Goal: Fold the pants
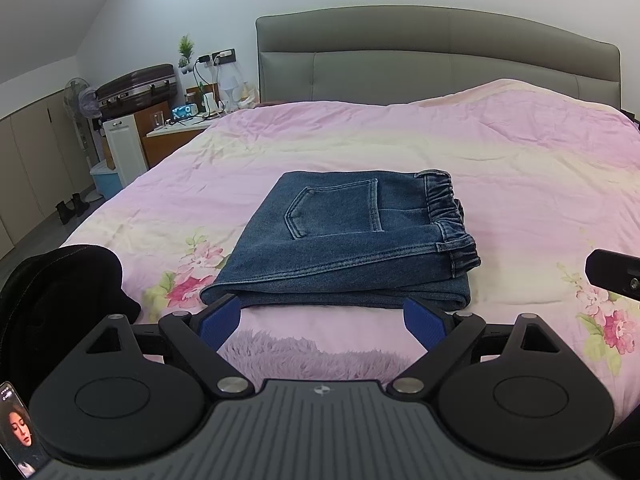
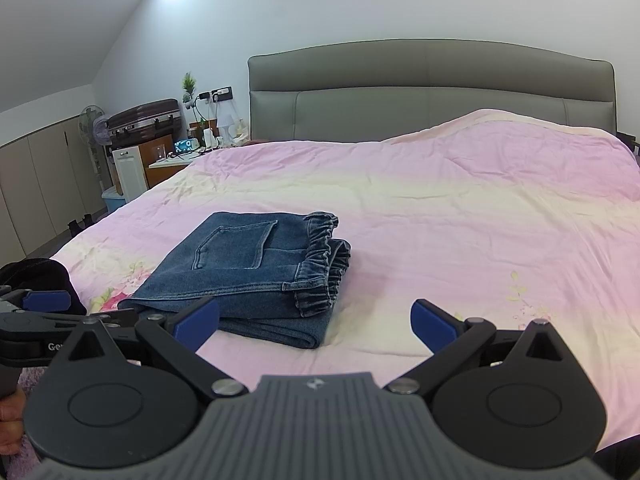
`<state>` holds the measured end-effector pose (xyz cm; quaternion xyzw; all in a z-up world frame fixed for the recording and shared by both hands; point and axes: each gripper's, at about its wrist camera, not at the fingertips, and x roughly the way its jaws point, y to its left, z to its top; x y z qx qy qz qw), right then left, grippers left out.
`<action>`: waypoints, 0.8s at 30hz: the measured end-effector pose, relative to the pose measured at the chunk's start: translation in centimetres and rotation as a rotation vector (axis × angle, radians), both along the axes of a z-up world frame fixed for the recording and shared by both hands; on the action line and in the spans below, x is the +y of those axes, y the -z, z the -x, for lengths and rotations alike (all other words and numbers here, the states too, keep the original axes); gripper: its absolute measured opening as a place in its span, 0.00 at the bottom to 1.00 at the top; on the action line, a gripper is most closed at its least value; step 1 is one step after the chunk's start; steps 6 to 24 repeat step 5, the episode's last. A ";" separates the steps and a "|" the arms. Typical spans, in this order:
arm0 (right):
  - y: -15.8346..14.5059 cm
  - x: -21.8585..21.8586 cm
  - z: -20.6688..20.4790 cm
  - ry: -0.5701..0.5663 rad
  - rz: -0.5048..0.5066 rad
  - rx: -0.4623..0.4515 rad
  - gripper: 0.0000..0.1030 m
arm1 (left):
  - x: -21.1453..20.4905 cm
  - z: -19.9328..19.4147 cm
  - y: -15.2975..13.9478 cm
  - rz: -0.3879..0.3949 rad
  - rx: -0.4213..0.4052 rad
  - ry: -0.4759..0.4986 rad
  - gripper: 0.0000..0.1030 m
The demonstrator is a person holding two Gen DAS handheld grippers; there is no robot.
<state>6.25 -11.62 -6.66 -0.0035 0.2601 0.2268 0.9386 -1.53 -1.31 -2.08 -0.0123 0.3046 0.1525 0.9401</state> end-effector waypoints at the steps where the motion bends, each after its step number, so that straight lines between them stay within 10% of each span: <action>1: 0.0 0.0 0.0 0.000 0.000 0.001 0.95 | 0.0 -0.1 0.0 0.000 0.000 0.003 1.00; 24: -0.1 -0.1 0.0 0.000 -0.002 0.003 0.95 | 0.4 -0.1 0.1 -0.001 0.000 0.010 1.00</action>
